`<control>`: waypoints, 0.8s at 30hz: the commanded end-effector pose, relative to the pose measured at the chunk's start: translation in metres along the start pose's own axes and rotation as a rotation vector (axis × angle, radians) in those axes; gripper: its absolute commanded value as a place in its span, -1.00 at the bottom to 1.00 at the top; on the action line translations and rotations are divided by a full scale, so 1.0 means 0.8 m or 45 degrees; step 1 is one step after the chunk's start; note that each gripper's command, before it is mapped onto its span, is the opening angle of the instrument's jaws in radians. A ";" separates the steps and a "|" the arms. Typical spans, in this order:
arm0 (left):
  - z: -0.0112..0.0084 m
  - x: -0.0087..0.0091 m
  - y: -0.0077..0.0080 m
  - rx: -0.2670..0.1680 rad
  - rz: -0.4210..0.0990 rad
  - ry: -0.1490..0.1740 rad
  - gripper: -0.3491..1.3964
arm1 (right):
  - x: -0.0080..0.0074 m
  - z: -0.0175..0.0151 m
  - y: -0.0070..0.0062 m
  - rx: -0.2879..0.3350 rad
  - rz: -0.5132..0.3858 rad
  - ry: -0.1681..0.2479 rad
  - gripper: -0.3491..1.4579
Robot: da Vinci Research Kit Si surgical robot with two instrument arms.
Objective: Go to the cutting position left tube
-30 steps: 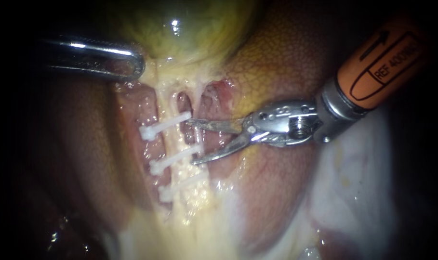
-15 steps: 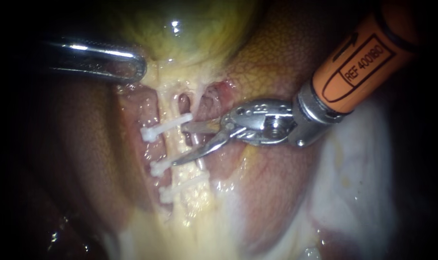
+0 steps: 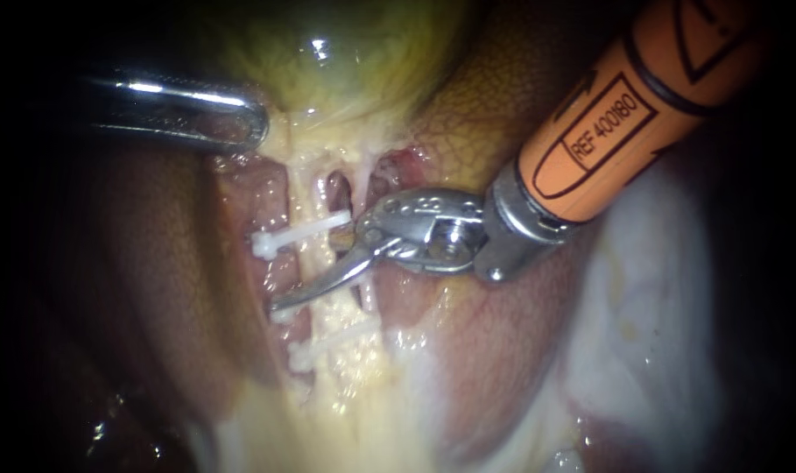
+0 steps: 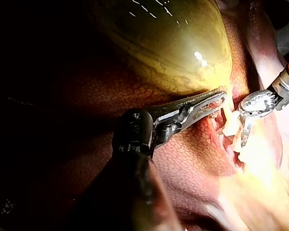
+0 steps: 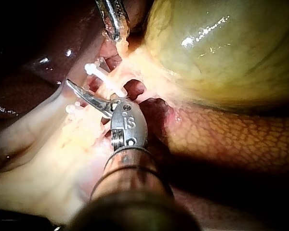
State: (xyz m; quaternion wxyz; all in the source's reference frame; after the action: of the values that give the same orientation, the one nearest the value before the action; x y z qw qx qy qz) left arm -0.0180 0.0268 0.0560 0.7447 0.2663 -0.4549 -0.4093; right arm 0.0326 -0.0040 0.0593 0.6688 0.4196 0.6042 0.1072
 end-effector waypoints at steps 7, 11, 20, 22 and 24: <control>0.0000 0.0000 0.0000 0.000 0.000 0.000 -1.00 | 0.0006 0.0010 -0.0005 0.067 0.016 0.077 0.78; 0.0000 0.0000 0.0000 0.000 0.000 0.000 -1.00 | 0.0019 0.0014 -0.0019 0.097 0.024 0.113 0.76; -0.0001 0.0000 0.0000 0.000 0.000 0.000 -1.00 | 0.0061 0.0019 -0.0051 0.139 0.038 0.186 0.76; -0.0001 0.0000 0.0000 0.000 0.000 0.000 -1.00 | 0.0066 0.0019 -0.0054 0.141 0.040 0.187 0.76; -0.0001 0.0000 0.0000 0.000 0.000 0.000 -1.00 | 0.0068 0.0019 -0.0056 0.142 0.041 0.188 0.76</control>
State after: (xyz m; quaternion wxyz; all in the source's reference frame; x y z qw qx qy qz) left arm -0.0180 0.0268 0.0560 0.7449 0.2663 -0.4549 -0.4091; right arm 0.0337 -0.0039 0.0521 0.5960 0.4565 0.6505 0.1153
